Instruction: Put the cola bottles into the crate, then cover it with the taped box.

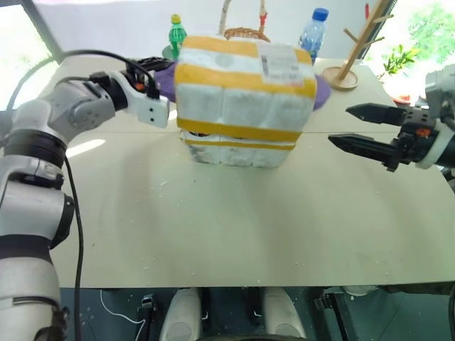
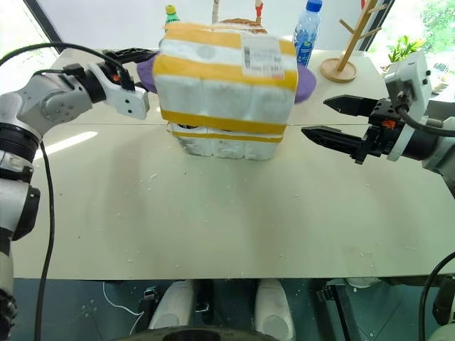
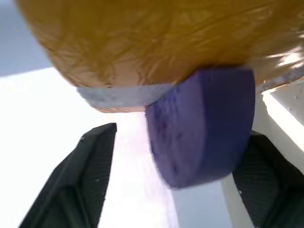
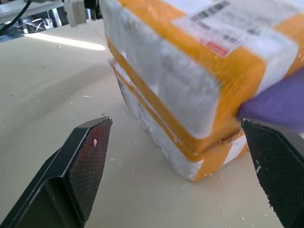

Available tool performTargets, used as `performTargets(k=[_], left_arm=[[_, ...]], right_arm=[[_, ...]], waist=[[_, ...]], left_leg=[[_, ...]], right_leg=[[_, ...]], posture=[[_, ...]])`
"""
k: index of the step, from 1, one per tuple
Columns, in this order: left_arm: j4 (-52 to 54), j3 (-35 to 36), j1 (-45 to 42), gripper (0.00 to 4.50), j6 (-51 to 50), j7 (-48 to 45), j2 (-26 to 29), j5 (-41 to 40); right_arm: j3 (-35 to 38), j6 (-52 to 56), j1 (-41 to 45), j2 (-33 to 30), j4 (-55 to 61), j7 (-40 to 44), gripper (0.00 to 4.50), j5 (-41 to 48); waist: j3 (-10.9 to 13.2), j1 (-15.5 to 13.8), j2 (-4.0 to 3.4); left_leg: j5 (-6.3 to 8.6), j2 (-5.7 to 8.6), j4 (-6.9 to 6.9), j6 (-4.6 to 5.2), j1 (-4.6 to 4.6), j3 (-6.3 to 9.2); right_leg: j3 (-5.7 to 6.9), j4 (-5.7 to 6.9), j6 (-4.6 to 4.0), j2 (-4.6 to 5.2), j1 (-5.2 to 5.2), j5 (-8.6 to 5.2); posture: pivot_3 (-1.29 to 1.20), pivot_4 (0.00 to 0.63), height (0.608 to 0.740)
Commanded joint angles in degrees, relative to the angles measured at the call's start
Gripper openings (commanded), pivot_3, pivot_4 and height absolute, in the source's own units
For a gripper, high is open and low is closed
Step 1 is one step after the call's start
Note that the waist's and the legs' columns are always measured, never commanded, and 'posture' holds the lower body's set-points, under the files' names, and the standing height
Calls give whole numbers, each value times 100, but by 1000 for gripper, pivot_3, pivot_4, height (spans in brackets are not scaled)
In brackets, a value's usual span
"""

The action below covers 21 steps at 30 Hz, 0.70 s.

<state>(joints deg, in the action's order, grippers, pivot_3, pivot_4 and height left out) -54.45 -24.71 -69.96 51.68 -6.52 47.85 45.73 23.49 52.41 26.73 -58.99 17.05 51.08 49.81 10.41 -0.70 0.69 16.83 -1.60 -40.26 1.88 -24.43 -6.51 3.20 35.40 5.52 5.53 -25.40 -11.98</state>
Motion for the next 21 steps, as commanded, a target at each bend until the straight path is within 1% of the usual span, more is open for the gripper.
performTargets(k=[1, 4, 7, 8, 10, 11, 12, 14, 15, 16, 17, 18, 19, 21], left_arm=[[506, 99, 299, 4449, -48, 132, 320, 39], [1076, 389, 998, 4449, -29, -114, 635, -418], [1658, 931, 1845, 4449, -38, -396, 1060, -1271], [1819, 1118, 2092, 4449, -41, -590, 1150, -1735], [2210, 1575, 2580, 4449, -522, -1325, 1238, -3059], [2372, 1731, 2734, 4449, -717, -1576, 1263, -3456], [2648, 1988, 2967, 4449, -1523, -2269, 1254, -4333], [3312, 2566, 3290, 4449, -3723, -3528, 1232, -6201], [3587, 2870, 3275, 4449, -5467, -4055, 1325, -7315], [3784, 3101, 3255, 4449, -6543, -4469, 1444, -8038], [3918, 3316, 3248, 4449, -7173, -4847, 1557, -8498], [3956, 3387, 3237, 4449, -8039, -5307, 1828, -8868], [3993, 3419, 3280, 4449, -8509, -5753, 2083, -9038], [4001, 3488, 3332, 4449, -8953, -6482, 2500, -9150]], right_arm=[[168, -125, 1, -20, 12, -3, 4500, 19], [146, -169, -56, 0, -33, 7, 4500, -3], [130, -195, -153, 9, -101, 18, 4500, -37], [124, -209, -188, 0, -120, 38, 4500, -50], [102, -280, -267, -50, -187, 122, 4500, -122], [99, -308, -293, -70, -215, 157, 4500, -148], [64, -357, -294, -101, -303, 218, 4500, -209], [-71, -495, -231, -173, -529, 362, 4500, -381], [-177, -579, -159, -215, -669, 462, 4500, -481], [-276, -658, -88, -248, -787, 554, 4500, -570], [-366, -730, -16, -271, -894, 638, 4500, -646], [-476, -788, 96, -290, -1028, 734, 4500, -721], [-576, -830, 210, -301, -1149, 823, 4500, -786], [-799, -930, 450, -341, -1410, 1081, 4500, -916]], waist=[[-1, 2, -1], [-1, 20, -2], [-1, 33, -2], [-1, 33, -1], [-1, 27, -2], [-1, -1, -2], [-1, -14, -2], [-1, -4, -2], [-1, 10, -2], [-1, 28, -2], [-1, 45, -2], [-1, 70, -2], [0, 88, -4], [1, 129, -7]], left_leg=[[0, -2, 0, -1, -1, 0], [0, -9, 2, -1, 2, 0], [-1, -14, 3, -2, 3, 4], [-1, -15, 2, -2, 3, 8], [-1, -16, 2, -2, 2, 11], [-1, -15, 0, -2, 3, 14], [-1, -15, -4, -2, 2, 15], [-1, -12, -14, -2, 3, 19], [-1, -12, -19, -2, 3, 19], [0, -14, -33, 0, 2, 20], [2, -18, -47, 4, 2, 22], [3, -19, -53, 5, 1, 22], [3, -18, -58, 5, 1, 22], [5, -14, -60, 7, 3, 25]], right_leg=[[0, 1, 0, 0, 0, 0], [-1, 7, 0, 0, -1, 0], [-2, 13, -1, -1, -3, 0], [-3, 13, -1, -1, -3, 0], [-3, 13, -1, 2, -3, 0], [-3, 15, -1, 3, -1, 0], [-2, 5, -1, 4, 0, 0], [0, 9, -1, 7, 6, 0], [0, 8, 0, 6, 9, 0], [-1, 18, 0, 5, 10, 0], [0, 25, 1, 2, 10, -1], [-1, 31, 1, 1, 9, -1], [-2, 42, 3, 1, 8, -4], [-2, 51, 7, 0, 7, -10]], posture=[[0, 150, 740], [0, 150, 740], [0, 150, 740], [0, 150, 740], [0, 150, 740], [0, 150, 740], [0, 150, 740], [0, 150, 740], [0, 150, 740], [0, 150, 740], [0, 150, 740], [0, 150, 740], [0, 150, 740], [0, 150, 740]])
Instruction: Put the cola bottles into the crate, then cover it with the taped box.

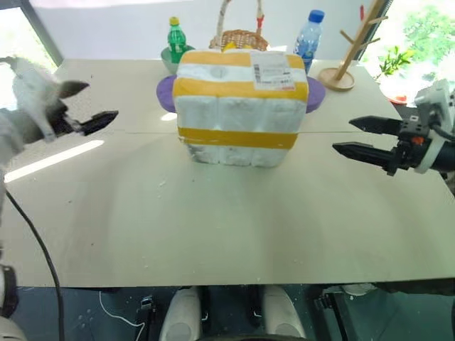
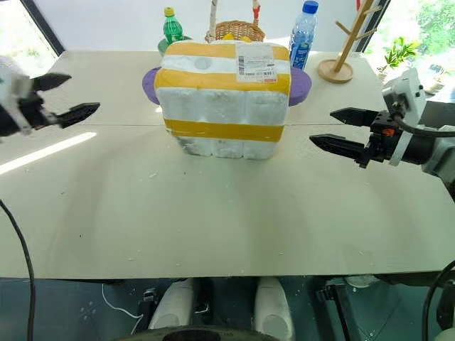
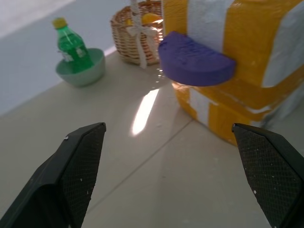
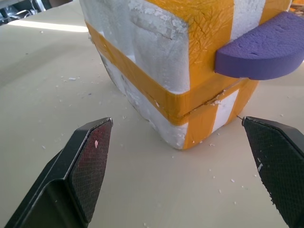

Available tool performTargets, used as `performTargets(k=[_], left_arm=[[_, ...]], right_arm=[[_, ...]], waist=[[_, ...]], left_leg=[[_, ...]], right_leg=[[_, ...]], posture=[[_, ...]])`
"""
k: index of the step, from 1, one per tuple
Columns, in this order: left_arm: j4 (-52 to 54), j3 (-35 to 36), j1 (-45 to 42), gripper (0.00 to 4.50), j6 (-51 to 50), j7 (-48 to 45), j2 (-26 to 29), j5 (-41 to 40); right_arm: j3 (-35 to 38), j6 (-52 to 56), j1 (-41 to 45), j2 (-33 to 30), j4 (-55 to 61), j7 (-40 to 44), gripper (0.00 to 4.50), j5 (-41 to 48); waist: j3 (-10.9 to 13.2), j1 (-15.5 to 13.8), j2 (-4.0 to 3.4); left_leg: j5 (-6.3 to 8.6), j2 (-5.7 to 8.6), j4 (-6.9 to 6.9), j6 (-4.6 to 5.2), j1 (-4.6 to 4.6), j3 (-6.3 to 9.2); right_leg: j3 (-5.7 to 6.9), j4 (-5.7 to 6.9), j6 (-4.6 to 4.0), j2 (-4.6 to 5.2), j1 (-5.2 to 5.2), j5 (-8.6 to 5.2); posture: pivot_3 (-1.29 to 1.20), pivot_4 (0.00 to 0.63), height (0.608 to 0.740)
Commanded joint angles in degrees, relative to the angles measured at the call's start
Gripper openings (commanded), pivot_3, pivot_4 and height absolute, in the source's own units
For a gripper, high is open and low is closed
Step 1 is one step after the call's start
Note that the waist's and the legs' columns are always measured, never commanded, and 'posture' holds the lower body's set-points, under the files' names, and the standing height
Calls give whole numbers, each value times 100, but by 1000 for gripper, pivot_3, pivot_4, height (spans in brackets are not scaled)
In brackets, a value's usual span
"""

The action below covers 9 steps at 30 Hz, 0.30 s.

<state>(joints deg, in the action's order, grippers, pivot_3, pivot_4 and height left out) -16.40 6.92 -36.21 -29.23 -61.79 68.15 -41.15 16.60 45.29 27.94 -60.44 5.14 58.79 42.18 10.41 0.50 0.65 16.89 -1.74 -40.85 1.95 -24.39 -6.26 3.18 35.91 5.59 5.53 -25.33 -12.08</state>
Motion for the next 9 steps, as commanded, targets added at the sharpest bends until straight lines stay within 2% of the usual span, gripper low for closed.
performTargets(k=[1, 4, 9], left_arm=[[180, 334, -39, 4449, -937, -1278, 643, -445], [119, 286, -69, 4449, -1163, -2015, 1037, -348], [194, 92, -140, 4449, -740, -2348, 1146, 273]], right_arm=[[-226, -260, 445, -216, -334, 462, 4500, -208], [-514, -349, 753, -224, -598, 833, 4500, -327], [-813, -434, 1070, -131, -727, 1190, 4500, -456]], waist=[[2, 15, -3], [2, 29, -5], [3, 9, -6]], left_leg=[[0, 0, 1, 0, 0, 0], [1, 0, 1, 0, 1, -2], [1, 1, 1, -1, 0, -3]], right_leg=[[0, 0, -1, 0, -1, -1], [0, 5, -8, -1, -4, -7], [1, 9, -14, 0, -5, -11]], posture=[[0, 150, 740], [0, 150, 740], [0, 150, 740]])
